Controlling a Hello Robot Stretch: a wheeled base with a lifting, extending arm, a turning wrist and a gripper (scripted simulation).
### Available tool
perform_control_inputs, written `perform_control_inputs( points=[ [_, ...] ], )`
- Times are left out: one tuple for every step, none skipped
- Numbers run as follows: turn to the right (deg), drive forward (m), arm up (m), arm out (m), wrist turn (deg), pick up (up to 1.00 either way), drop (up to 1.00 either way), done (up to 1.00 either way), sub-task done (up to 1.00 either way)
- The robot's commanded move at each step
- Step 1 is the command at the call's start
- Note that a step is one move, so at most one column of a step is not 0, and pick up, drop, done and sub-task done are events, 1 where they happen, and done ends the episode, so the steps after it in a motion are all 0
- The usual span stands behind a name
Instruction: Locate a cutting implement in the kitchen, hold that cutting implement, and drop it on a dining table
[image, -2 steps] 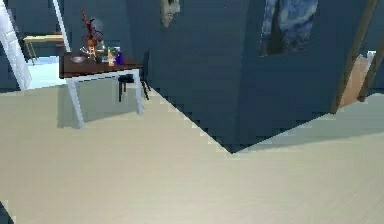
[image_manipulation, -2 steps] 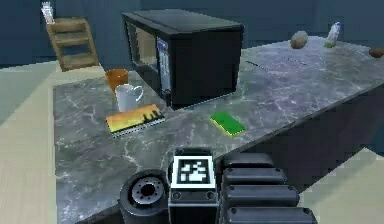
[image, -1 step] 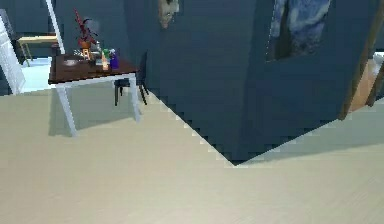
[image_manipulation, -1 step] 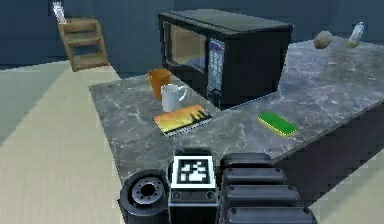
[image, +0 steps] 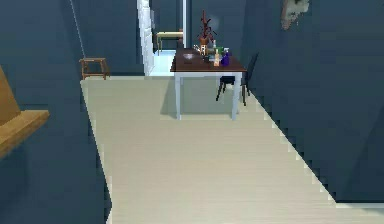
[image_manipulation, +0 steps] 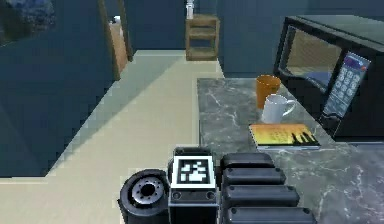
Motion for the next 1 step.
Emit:
perform_control_inputs(
  points=[
    [0.0, 0.20, 0.00, 0.00, 0.0, 0.00, 0.00, 0.00, 0.00]
  ],
)
